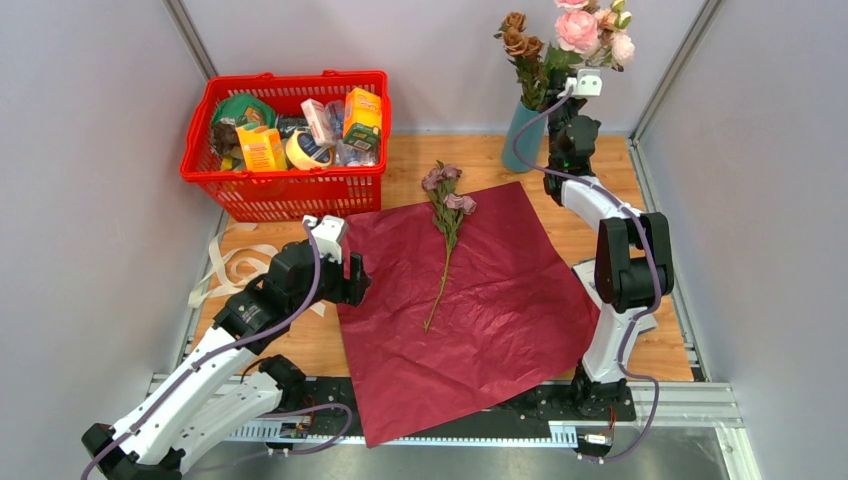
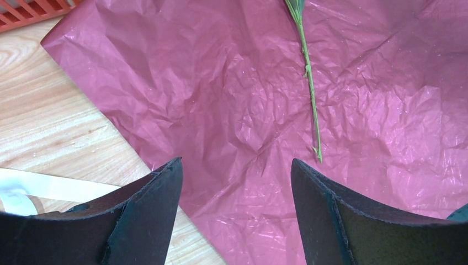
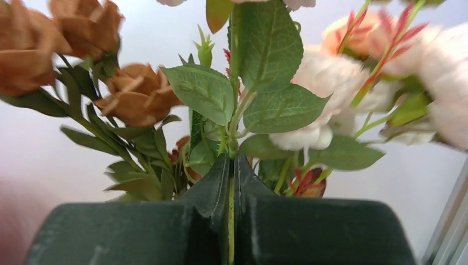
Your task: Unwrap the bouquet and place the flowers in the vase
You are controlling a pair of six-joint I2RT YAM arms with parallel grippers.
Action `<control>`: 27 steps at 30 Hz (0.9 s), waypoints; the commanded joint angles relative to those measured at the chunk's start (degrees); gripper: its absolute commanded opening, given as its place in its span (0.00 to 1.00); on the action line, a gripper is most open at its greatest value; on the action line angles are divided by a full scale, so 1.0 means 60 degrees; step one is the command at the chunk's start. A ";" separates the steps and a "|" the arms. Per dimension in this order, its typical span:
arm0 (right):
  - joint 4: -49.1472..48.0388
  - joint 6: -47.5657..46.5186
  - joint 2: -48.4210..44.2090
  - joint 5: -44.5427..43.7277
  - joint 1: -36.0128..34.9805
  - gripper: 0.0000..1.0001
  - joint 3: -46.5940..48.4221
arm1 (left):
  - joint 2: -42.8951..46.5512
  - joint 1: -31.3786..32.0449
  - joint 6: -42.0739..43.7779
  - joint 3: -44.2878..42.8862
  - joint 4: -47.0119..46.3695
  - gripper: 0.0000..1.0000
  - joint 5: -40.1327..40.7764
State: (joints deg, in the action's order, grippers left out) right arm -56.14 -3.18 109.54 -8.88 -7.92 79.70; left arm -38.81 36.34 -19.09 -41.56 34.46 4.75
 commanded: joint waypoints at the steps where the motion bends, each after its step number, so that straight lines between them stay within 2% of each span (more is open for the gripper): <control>1: 0.1823 0.1186 -0.0062 -0.0247 -0.0086 0.05 0.0296 | -0.0021 0.0023 0.0208 -0.0017 -0.0264 0.80 -0.0045; 6: 0.2484 0.1701 -0.0209 -0.0525 -0.0100 0.11 -0.0159 | -0.0007 0.0023 0.0223 -0.0017 -0.0279 0.80 -0.0075; 9: 0.3625 0.1848 -0.0209 -0.0774 -0.0115 0.24 0.0250 | -0.0051 0.0023 0.0208 -0.0017 -0.0264 0.80 -0.0104; 14: 0.6201 0.2272 -0.0472 -0.0556 -0.0115 0.33 0.0983 | -0.0022 0.0023 0.0194 -0.0017 -0.0250 0.80 -0.0060; 16: 0.6719 0.2696 -0.1026 -0.0351 -0.0115 0.40 0.0504 | -0.0021 0.0023 0.0194 -0.0031 -0.0250 0.80 -0.0016; 21: 0.6793 0.3503 -0.2755 -0.0116 -0.0100 0.54 -0.1752 | -0.0021 0.0037 0.0165 -0.0002 -0.0250 0.80 0.0072; 27: 0.8386 0.3942 -0.4337 0.0161 -0.0100 0.66 -0.2516 | -0.0212 0.0037 0.0179 -0.0017 -0.0235 0.80 -0.0031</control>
State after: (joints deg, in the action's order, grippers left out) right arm -12.56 16.53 90.04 -10.17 -8.23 66.04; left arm -39.51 36.34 -19.09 -41.56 34.46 4.80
